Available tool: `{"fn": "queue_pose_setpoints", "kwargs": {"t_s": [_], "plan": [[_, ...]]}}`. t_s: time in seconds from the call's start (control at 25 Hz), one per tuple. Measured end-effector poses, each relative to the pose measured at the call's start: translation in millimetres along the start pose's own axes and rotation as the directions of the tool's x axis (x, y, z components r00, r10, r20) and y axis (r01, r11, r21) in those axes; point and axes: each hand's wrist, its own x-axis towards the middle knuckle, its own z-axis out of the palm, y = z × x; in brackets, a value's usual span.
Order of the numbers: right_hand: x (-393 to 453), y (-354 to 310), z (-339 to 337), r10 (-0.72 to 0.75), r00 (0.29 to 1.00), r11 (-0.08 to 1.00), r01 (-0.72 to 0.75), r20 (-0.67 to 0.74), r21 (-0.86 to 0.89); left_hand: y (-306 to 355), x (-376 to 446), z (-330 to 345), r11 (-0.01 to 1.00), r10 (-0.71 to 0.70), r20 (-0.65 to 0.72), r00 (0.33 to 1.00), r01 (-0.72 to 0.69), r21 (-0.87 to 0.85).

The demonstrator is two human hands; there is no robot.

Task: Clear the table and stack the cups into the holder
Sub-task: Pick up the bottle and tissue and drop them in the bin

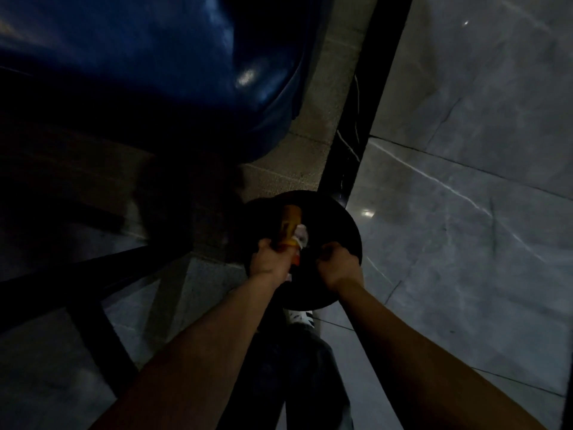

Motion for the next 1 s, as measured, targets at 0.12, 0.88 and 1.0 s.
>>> {"fn": "queue_pose_setpoints", "kwargs": {"t_s": [0.12,0.88,1.0], "plan": [[-32.9,-6.8,-25.2,-0.097,0.986,0.972,0.124,0.137,-0.201,2.3,-29.5,-24.4,0.991,0.031,0.052,0.998,-0.037,0.127],[-399.0,-133.6,-247.8,-0.569,0.822,0.766,0.535,0.012,-0.356,65.3,-396.5,-246.2,0.795,0.52,0.06,0.852,-0.509,0.33],[-429.4,-137.3,-252.6,-0.677,0.736,0.672,0.622,0.009,-0.402,49.7,-427.2,-257.0,0.777,0.601,-0.007,0.799,-0.582,0.24]]}}
